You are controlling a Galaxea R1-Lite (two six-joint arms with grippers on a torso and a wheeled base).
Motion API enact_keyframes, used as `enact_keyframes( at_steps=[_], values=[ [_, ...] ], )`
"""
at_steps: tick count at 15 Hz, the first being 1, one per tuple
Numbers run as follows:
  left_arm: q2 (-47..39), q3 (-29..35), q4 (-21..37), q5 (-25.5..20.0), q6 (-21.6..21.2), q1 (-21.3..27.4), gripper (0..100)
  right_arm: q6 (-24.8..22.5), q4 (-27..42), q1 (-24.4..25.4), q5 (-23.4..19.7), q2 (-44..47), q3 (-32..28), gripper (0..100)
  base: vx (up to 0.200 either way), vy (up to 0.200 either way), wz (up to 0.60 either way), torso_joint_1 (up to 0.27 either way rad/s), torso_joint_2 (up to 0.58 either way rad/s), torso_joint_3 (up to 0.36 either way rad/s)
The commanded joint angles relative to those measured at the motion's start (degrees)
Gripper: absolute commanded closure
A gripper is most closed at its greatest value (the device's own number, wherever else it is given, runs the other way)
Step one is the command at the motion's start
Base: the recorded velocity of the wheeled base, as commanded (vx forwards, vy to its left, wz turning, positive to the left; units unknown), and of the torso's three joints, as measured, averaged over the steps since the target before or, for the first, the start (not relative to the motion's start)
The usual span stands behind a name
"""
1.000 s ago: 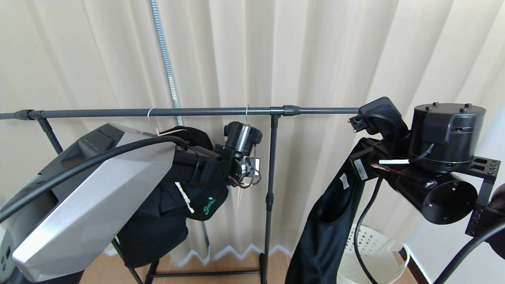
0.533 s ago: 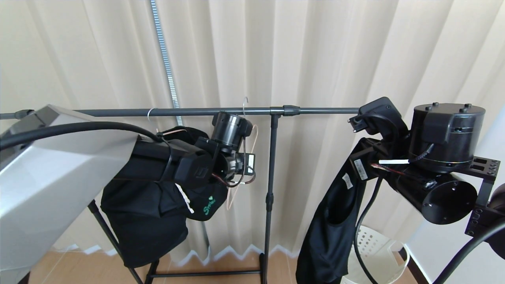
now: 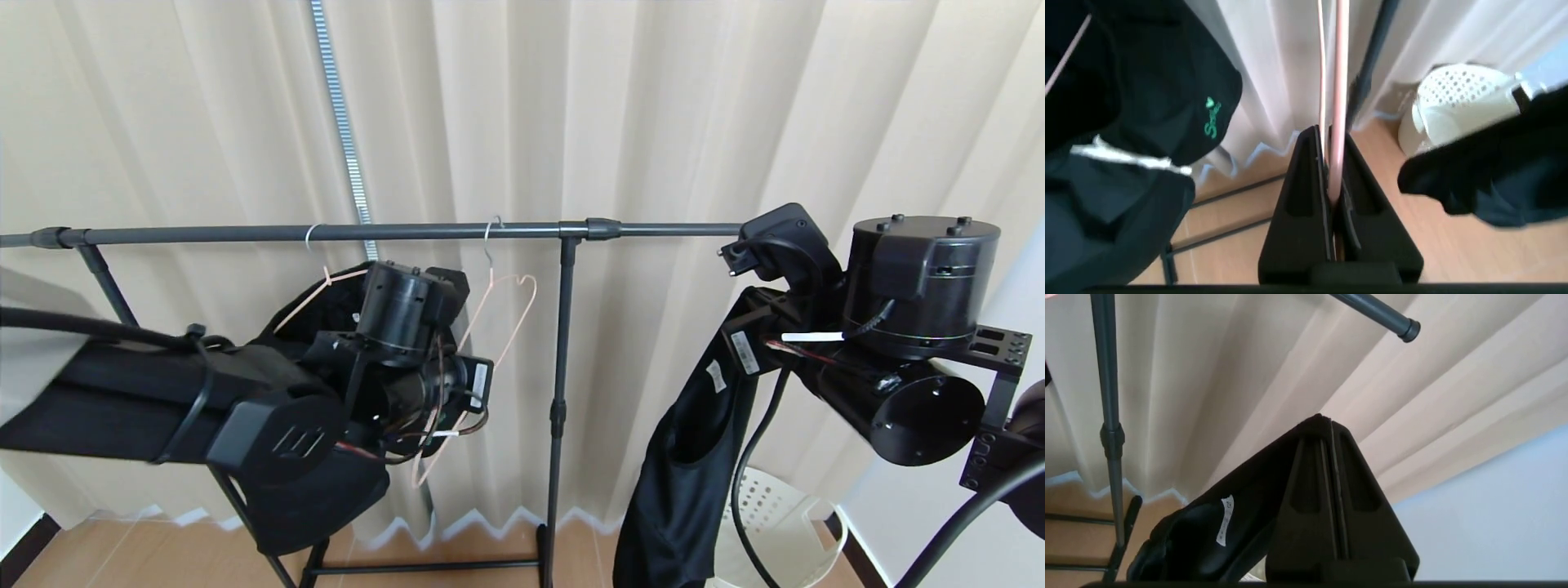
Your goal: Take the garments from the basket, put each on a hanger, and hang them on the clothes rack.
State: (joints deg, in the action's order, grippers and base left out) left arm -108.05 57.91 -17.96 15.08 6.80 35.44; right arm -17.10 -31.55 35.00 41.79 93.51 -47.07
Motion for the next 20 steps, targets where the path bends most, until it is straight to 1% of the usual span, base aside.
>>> enact_keyframes(
  at_steps=[1,3,4,6,7,8,9,10,13,14,17,18,19,20],
  values=[
    [8.99,-8.86,-2.26,-2.60,-0.56,0.95,100,-0.04,0.00,0.07,0.05,0.18,0.40,100,0.000,0.000,0.00,0.000,0.00,0.000],
    [11.19,-14.93,-8.41,-3.83,-0.83,0.95,100,-0.04,-0.18,0.24,-0.04,0.00,0.93,100,0.000,0.000,0.00,0.000,0.00,0.000],
    [12.24,-18.88,-12.54,-3.92,-1.35,0.95,100,-0.04,-0.27,1.04,-0.04,-0.17,1.10,100,0.000,0.000,0.00,0.000,0.00,0.000],
    [13.21,-25.65,-19.57,-4.53,-3.20,0.68,100,-0.04,-0.09,2.44,0.05,-0.26,1.36,100,0.000,0.000,0.00,0.000,0.00,0.000],
    [13.21,-27.67,-22.03,-4.88,-3.37,0.68,100,-0.04,-0.09,2.62,0.05,-0.17,1.63,100,0.000,0.000,0.00,0.000,0.00,0.000],
    [13.04,-31.36,-27.57,-5.32,-3.64,0.60,100,-0.04,-0.27,2.62,0.05,0.00,1.80,100,0.000,0.000,0.00,0.000,0.00,0.000],
    [12.86,-33.12,-30.12,-5.32,-4.08,0.60,100,-0.04,-0.18,2.62,0.05,0.18,1.80,100,0.000,0.000,0.00,0.000,0.00,0.000],
    [12.68,-34.44,-31.97,-5.41,-4.43,0.60,100,-0.04,-0.27,2.62,0.05,0.18,1.72,100,-0.200,0.200,0.00,0.002,0.00,0.007],
    [11.80,-36.81,-35.13,-7.43,-4.34,0.60,100,-0.04,-0.27,2.62,0.05,0.00,2.16,100,-0.200,0.200,0.00,0.007,0.00,0.002],
    [10.93,-36.99,-35.92,-7.43,-4.43,0.33,100,-0.04,-0.27,2.62,0.05,0.18,2.16,100,-0.200,0.200,0.00,0.002,0.00,0.007],
    [10.84,-37.34,-36.01,-7.61,-4.43,-0.72,100,-0.04,-0.36,2.53,0.05,0.35,2.16,100,-0.200,0.200,0.00,-0.006,0.00,0.007],
    [10.66,-38.22,-36.01,-8.31,-4.43,-0.81,100,-0.04,-0.53,2.53,0.05,0.88,2.16,100,0.000,0.200,0.00,0.007,0.00,-0.002],
    [10.57,-38.31,-36.10,-8.31,-4.52,-0.72,100,-0.04,-0.62,2.53,0.05,1.14,2.16,100,0.000,0.000,0.00,0.000,0.00,0.000],
    [10.49,-38.48,-36.10,-9.28,-4.52,-0.63,100,-0.04,-0.62,2.53,0.13,1.58,2.16,100,0.000,0.000,0.00,0.000,0.00,0.000]
  ],
)
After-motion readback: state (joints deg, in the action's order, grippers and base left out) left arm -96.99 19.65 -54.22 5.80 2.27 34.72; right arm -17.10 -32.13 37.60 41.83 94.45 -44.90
